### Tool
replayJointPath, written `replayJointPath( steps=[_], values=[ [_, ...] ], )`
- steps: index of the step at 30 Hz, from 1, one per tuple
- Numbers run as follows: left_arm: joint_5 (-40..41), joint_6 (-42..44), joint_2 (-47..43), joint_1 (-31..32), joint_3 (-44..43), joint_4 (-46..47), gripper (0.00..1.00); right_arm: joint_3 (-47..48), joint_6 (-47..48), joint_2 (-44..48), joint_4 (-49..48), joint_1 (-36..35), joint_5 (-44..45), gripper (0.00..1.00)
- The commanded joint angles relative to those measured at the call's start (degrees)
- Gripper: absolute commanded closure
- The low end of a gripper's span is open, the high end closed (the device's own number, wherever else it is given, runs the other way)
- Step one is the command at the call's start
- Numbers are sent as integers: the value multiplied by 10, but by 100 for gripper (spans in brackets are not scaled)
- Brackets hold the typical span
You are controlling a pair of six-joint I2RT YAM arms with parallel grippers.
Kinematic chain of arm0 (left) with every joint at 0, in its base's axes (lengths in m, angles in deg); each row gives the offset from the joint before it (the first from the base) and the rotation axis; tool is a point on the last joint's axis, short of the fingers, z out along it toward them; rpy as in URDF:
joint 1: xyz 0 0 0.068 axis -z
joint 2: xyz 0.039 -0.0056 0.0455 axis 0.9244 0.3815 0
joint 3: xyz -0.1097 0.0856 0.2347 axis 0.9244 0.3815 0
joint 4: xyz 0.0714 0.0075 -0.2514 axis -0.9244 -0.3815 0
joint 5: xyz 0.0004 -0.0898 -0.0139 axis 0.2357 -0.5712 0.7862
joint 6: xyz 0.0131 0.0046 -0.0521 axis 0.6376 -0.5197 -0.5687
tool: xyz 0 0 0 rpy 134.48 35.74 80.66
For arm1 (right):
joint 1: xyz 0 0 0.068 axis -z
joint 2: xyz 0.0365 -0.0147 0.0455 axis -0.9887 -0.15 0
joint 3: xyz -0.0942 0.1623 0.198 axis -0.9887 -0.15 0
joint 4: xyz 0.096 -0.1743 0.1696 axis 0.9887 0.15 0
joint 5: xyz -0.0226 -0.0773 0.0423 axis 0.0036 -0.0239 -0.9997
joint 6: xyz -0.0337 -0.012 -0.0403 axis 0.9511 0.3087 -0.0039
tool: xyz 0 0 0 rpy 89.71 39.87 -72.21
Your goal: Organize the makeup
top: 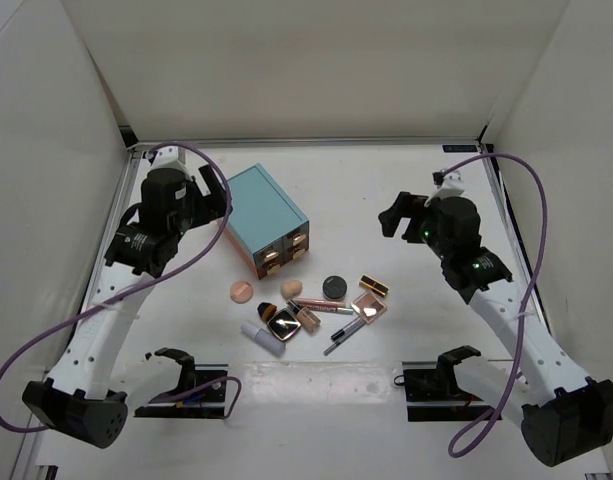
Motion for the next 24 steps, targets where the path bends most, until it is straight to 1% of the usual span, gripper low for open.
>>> replayJointPath(
  steps=[1, 3, 6, 8, 10, 13, 16, 20, 24],
  values=[
    [-35, 14, 10, 2, 11, -21, 2, -37, -9, -9, -47, -10, -132, 1],
    [-52, 11, 26, 2, 32, 5, 2, -43, 4, -24, -62, -31, -155, 1],
    [-78, 0, 59, 3, 50, 42, 2, -28, 21, -80, -83, -66, -173, 1],
    [-87, 2, 77, 3, 54, 49, 2, -9, 44, -136, -86, -98, -189, 1],
    [-84, -2, 104, 3, 56, 61, 2, 26, 65, -195, -79, -137, -178, 1],
    [-89, -2, 112, 3, 74, 84, 2, 59, 74, -257, -95, -186, -116, 1],
    [-93, -12, 124, 3, 90, 95, 2, 83, 77, -310, -146, -205, -85, 1],
    [-101, -21, 140, 3, 109, 112, 2, 115, 76, -361, -176, -211, -91, 1],
    [-117, -36, 157, 5, 112, 133, 4, 126, 70, -393, -218, -221, -106, 6]
  ],
)
